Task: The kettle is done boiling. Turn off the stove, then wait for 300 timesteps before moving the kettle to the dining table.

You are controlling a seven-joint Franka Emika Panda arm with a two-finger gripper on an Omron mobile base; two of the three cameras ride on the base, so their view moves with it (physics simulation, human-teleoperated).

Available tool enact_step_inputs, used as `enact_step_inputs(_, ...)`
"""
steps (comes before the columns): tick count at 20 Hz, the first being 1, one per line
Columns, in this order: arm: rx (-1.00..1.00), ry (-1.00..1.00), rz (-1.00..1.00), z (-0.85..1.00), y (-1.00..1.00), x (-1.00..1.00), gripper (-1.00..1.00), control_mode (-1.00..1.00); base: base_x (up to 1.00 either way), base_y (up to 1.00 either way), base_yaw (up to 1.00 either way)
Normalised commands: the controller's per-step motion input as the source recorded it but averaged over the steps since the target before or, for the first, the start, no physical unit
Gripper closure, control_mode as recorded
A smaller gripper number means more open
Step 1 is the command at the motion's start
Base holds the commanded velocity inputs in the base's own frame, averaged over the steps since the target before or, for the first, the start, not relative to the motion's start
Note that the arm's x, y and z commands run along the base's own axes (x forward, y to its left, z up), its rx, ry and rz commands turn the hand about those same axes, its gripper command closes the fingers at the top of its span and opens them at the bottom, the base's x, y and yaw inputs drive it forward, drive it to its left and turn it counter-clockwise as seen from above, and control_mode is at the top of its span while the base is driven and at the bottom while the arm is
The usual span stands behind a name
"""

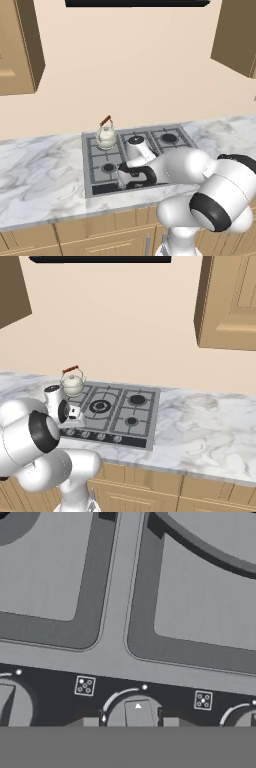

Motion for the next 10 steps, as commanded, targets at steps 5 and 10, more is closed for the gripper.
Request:
enact_step_inputs(5, 0.07, 0.0, -0.27, -0.09, -0.09, -0.16, 1.0, -1.0, 0.0, 0.0, 0.0)
enact_step_inputs(10, 0.07, 0.0, -0.26, -0.1, -0.11, -0.16, 1.0, -1.0, 0.0, 0.0, 0.0)
